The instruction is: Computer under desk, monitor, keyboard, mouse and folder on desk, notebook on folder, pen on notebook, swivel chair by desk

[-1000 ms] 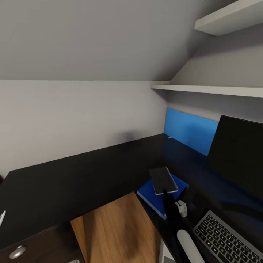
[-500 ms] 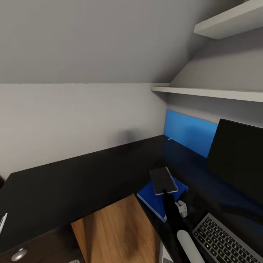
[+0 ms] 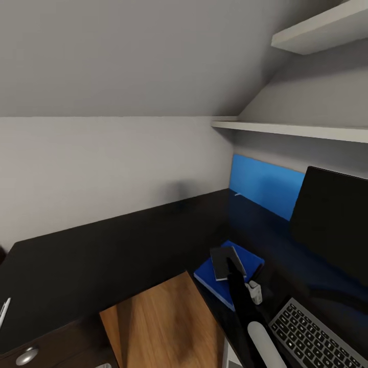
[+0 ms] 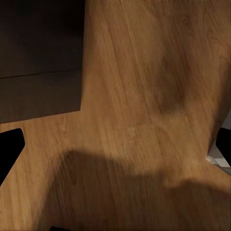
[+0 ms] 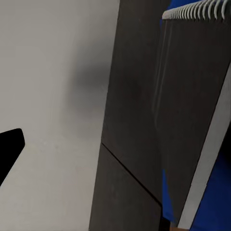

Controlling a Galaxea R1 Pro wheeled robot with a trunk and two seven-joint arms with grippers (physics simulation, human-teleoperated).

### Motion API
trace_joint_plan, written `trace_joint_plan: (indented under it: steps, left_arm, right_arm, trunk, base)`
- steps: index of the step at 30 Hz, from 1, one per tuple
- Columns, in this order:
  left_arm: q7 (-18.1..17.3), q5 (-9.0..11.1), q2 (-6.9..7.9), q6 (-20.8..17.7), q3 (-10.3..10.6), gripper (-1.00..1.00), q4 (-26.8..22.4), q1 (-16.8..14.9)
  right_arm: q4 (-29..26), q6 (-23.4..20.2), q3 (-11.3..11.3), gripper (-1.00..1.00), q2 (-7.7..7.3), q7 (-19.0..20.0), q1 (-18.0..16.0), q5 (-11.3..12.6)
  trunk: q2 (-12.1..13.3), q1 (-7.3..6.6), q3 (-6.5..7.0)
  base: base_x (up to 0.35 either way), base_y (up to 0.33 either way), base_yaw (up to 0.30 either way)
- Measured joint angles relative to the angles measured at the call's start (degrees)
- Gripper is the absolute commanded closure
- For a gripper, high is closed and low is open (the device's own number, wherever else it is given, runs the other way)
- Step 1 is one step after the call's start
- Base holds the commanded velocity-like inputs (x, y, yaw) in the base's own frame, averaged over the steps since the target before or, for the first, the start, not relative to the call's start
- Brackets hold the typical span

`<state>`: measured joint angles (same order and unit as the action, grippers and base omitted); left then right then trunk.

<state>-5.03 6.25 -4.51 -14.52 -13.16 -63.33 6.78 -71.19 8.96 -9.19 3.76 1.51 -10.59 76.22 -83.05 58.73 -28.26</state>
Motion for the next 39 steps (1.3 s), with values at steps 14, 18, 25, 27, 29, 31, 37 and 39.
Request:
trace_joint_plan:
  steps: [14,18,25,27,29,31,37,39]
  left_arm:
    - [0.0,0.0,0.00,0.0,-0.1,-1.00,0.0,0.0]
    - [0.0,0.0,0.00,-0.1,-0.1,-1.00,0.0,0.0]
    - [0.1,0.0,0.00,-0.1,-0.1,-1.00,0.1,0.0]
    - [0.2,0.1,0.02,-0.1,-0.1,-1.00,0.3,0.0]
    - [0.3,0.1,0.04,-0.1,-0.1,-1.00,0.6,0.0]
    - [0.4,0.0,0.06,-0.1,-0.1,-1.00,1.2,0.0]
    - [1.4,0.0,0.15,-0.1,-0.1,-1.00,1.9,0.0]
    - [1.5,0.0,0.19,-0.1,-0.1,-1.00,1.9,0.0]
  right_arm:
    - [0.0,0.0,0.0,-1.00,-0.04,0.1,0.0,0.0]
    - [-0.1,0.1,0.0,-1.00,-0.05,0.1,0.0,0.0]
    - [-0.3,0.4,-0.7,-1.00,0.12,0.3,0.0,-1.0]
    - [-0.4,0.8,-2.4,-1.00,0.54,-0.2,0.0,-5.4]
    - [-0.3,1.2,-3.3,-1.00,0.85,-1.0,0.0,-8.4]
    - [-0.3,2.3,-4.5,-1.00,1.53,-3.4,0.0,-13.6]
    - [1.3,5.4,-9.5,-1.00,5.05,-18.2,0.0,-33.7]
    - [2.6,5.5,-10.0,-1.00,5.31,-19.4,0.0,-35.0]
  trunk:
    - [0.0,0.01,0.00]
    - [0.4,-0.21,0.17]
    - [3.2,-1.75,1.43]
    - [4.0,-2.19,1.79]
    - [4.8,-2.63,2.15]
    - [5.6,-3.07,2.51]
    - [8.0,-4.39,3.59]
    - [8.8,-4.83,3.95]
  base:
    - [-0.166,0.000,0.000]
    - [-0.007,0.000,0.000]
    - [-0.001,0.000,0.000]
    - [0.000,0.000,0.000]
    - [0.000,0.000,0.000]
    - [0.000,0.000,0.000]
    - [0.000,0.000,0.000]
    - [0.000,0.000,0.000]
